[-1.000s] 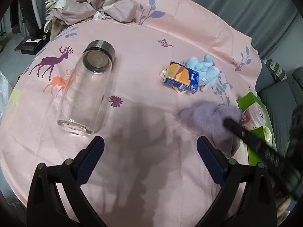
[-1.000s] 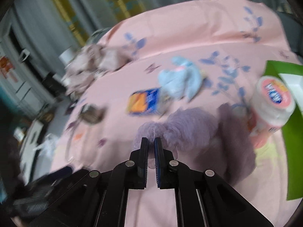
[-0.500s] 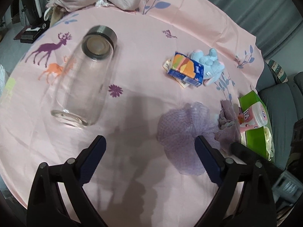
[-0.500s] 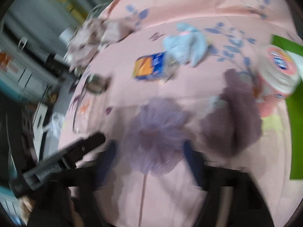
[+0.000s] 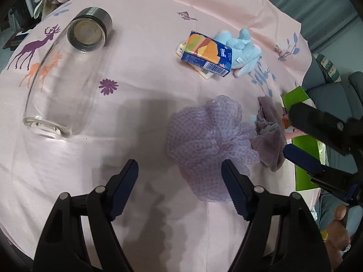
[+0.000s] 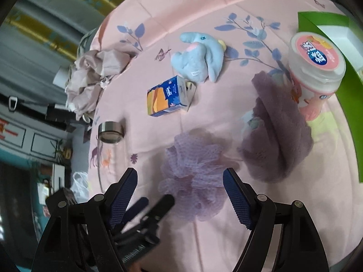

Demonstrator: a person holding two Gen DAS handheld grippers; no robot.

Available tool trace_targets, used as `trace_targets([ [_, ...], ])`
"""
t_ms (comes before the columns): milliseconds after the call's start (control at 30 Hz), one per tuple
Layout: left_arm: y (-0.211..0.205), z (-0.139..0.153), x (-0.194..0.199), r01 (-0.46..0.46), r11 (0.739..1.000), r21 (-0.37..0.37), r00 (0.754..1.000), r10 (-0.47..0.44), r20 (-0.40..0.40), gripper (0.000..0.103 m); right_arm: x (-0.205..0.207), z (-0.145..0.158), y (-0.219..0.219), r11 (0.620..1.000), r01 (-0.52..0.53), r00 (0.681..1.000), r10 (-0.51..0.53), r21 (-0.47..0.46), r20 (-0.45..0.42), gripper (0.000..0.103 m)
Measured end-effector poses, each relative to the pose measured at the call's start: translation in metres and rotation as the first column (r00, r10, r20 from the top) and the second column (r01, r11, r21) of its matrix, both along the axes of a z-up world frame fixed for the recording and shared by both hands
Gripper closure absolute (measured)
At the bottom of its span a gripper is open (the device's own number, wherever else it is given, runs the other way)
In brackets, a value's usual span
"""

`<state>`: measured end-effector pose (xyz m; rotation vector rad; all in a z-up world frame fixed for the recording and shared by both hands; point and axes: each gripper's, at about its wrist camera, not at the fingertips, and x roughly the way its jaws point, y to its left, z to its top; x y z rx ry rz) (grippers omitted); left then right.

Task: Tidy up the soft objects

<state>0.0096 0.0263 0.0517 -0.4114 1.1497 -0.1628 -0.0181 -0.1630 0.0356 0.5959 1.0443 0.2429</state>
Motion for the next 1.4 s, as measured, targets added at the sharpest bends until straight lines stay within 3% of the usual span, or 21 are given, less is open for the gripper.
trace_targets([
  [233,0.006,0.022,-0.009,-0.003,0.999,-0.032,0.998,0.005,0.064,0.029,-0.011,0.036,0.016,0.988,0.018,1.0,-0.013,-0.155,0.028,0.024],
  [467,0.007,0.027,-0.015,-0.006,1.0,-0.027,0.996,0.009,0.088,0.029,-0.006,0.071,0.025,0.974,-0.012,0.995,0.034,-0.227,0.091,0.025],
  [633,-0.001,0.017,-0.009,0.003,1.0,0.017,0.998,-0.004,0.058,0.036,0.009,0.038,0.029,0.976,-0.062,0.997,0.068,-0.207,0.024,0.039],
  [700,-0.003,0.013,-0.006,0.001,1.0,0.02,0.999,-0.002,0.042,0.042,0.017,0.021,0.031,0.968,-0.075,0.997,0.071,-0.238,-0.028,0.05],
  [767,-0.007,0.01,-0.003,0.019,1.0,0.018,0.999,-0.019,0.035,0.043,0.02,0.007,0.033,0.959,-0.108,0.993,0.092,-0.263,-0.07,0.051],
  [900,-0.015,0.006,-0.002,0.033,0.999,0.032,0.999,-0.033,0.026,0.045,0.019,-0.005,0.029,0.943,-0.144,0.989,0.13,-0.3,-0.065,0.051],
  [1033,-0.021,-0.001,0.003,0.047,0.997,0.068,0.999,-0.047,0.013,0.05,0.025,-0.021,0.023,0.94,-0.168,0.983,0.137,-0.297,-0.123,0.05],
  [1100,-0.023,-0.006,0.007,0.042,0.997,0.065,0.999,-0.042,-0.005,0.051,0.027,-0.025,0.017,0.95,-0.172,0.982,0.143,-0.26,-0.127,0.034],
  [1133,-0.023,-0.008,0.008,0.045,0.997,0.061,0.999,-0.044,-0.016,0.052,0.028,-0.026,0.015,0.955,-0.17,0.982,0.143,-0.245,-0.123,0.03],
  [1400,-0.024,-0.019,0.009,0.055,0.997,0.055,0.997,-0.052,-0.048,0.058,0.039,-0.038,0.021,0.961,-0.19,0.977,0.166,-0.2,-0.134,0.029],
])
